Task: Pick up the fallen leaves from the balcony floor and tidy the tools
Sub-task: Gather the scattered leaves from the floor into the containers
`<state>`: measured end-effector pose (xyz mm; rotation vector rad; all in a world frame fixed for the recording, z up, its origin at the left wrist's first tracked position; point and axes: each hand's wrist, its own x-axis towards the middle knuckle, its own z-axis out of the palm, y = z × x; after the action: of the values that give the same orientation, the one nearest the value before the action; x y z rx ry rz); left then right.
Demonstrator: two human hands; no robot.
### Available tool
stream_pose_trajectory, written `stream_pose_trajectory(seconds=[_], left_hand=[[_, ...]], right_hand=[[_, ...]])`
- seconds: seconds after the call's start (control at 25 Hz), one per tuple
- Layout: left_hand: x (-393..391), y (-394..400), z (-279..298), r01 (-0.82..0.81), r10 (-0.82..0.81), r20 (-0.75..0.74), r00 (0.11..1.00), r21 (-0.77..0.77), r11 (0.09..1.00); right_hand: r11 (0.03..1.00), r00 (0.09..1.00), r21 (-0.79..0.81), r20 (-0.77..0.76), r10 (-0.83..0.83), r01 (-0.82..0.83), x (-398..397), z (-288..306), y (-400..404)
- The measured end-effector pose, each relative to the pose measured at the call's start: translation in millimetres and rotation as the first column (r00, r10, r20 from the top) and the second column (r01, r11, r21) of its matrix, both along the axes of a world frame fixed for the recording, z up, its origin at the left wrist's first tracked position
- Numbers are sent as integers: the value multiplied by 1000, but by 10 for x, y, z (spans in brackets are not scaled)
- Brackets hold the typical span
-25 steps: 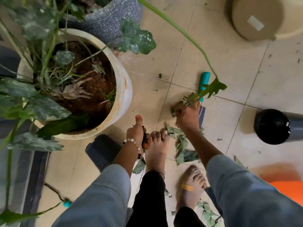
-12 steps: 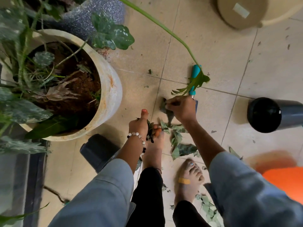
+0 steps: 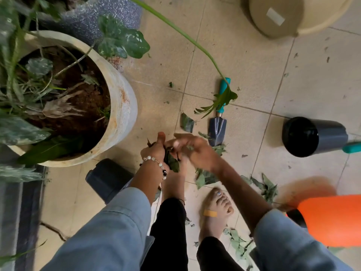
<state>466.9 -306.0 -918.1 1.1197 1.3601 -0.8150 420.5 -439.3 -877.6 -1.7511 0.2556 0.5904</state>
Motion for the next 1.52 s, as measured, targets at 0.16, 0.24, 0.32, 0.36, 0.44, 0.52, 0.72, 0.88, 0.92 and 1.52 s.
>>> stream_pose_trajectory(seconds=[0.16, 0.24, 0.32, 0.36, 0.44, 0.52, 0.72, 0.88, 0.92, 1.52], left_hand=[[32, 194, -45, 193, -221, 144, 965, 188, 963], [35, 226, -25, 224, -248, 134, 959, 173, 959], [25, 225, 9, 236, -252, 126, 960, 129, 963], [24, 226, 36, 235, -247, 129, 960, 103, 966], [12, 245, 66, 230, -238, 127, 963, 77, 970], [0, 281, 70, 249, -257, 103, 961, 91, 964], [-82, 311, 49, 293, -307, 101, 946, 128, 947], [-193, 348, 10, 345, -364, 115, 924, 153, 926], [-236, 362, 9, 364, -388, 120, 914, 179, 914], [-944, 225, 537, 85, -84, -18, 996, 87, 993]], right_hand=[[849, 987, -523, 84, 135, -72, 229, -602, -198], [588, 877, -731, -31, 480, -347, 262, -857, -144], [467, 795, -815, 13, 606, -343, 246, -927, -120], [443, 787, -824, -7, 617, -354, 241, -940, -148], [459, 853, -836, -22, 521, -302, 268, -916, -224], [556, 941, -814, 37, 337, -167, 197, -925, -317], [440, 759, -858, 96, 644, -265, -347, -1013, -370], [400, 754, -865, 39, 655, -303, -193, -913, -304], [502, 832, -816, 49, 553, -286, -100, -901, -308], [902, 909, -326, 208, 361, -283, -746, 348, 338]])
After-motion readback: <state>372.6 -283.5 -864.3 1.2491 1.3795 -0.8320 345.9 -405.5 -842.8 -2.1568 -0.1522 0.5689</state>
